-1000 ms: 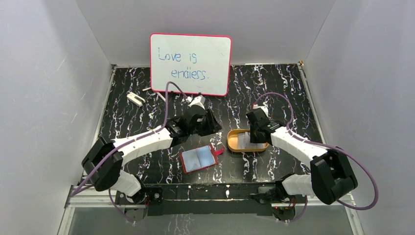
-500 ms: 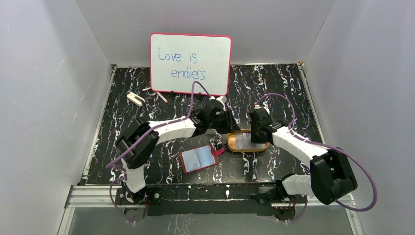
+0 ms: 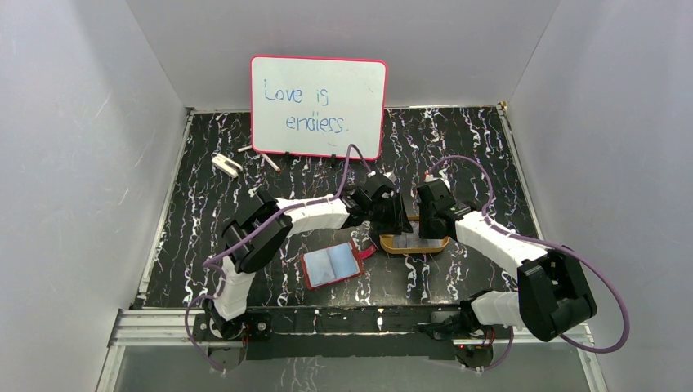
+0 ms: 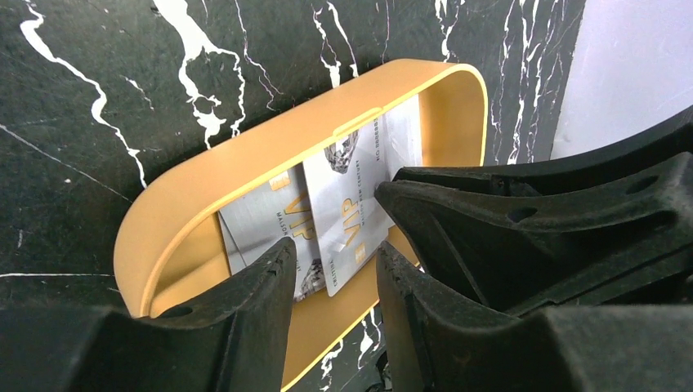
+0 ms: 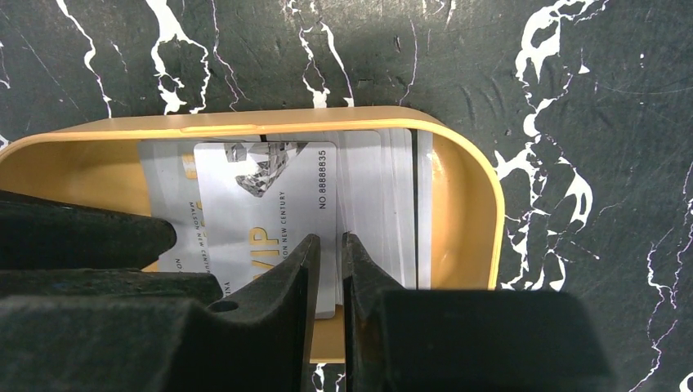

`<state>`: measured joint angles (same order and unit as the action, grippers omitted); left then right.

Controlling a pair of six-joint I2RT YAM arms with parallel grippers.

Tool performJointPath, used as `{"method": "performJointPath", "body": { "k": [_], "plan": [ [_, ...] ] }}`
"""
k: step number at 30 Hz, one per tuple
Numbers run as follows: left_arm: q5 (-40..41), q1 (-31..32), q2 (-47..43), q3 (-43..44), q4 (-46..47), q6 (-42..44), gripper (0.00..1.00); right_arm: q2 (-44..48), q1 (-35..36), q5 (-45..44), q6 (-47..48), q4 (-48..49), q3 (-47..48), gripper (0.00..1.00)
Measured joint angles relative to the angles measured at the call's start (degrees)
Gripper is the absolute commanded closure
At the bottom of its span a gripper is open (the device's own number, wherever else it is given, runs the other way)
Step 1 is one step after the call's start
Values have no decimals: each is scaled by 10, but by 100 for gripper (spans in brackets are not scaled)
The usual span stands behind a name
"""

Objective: Put the credit cards into the card holder
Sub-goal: Pick up the credit card from the storage box.

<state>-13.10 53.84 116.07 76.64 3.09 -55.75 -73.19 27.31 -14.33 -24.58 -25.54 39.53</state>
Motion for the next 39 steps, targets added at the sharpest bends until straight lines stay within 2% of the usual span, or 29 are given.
{"method": "performJointPath", "body": {
  "k": [20, 28, 32, 35, 39],
  "plan": [
    [-10, 3, 35, 20, 5, -26, 76, 0, -3, 10, 8, 2, 0, 79],
    [-16, 3, 38, 20, 9, -30, 98, 0, -3, 10, 9, 3, 0, 80],
    [-22, 3, 38, 20, 17, -33, 100, 0, -3, 11, 9, 3, 0, 80],
    [-25, 3, 38, 18, 29, -35, 100, 4, -3, 12, 9, 3, 0, 72],
    [-25, 3, 37, 5, 49, -39, 100, 28, -3, 21, 6, -5, 0, 48]
  ]
}}
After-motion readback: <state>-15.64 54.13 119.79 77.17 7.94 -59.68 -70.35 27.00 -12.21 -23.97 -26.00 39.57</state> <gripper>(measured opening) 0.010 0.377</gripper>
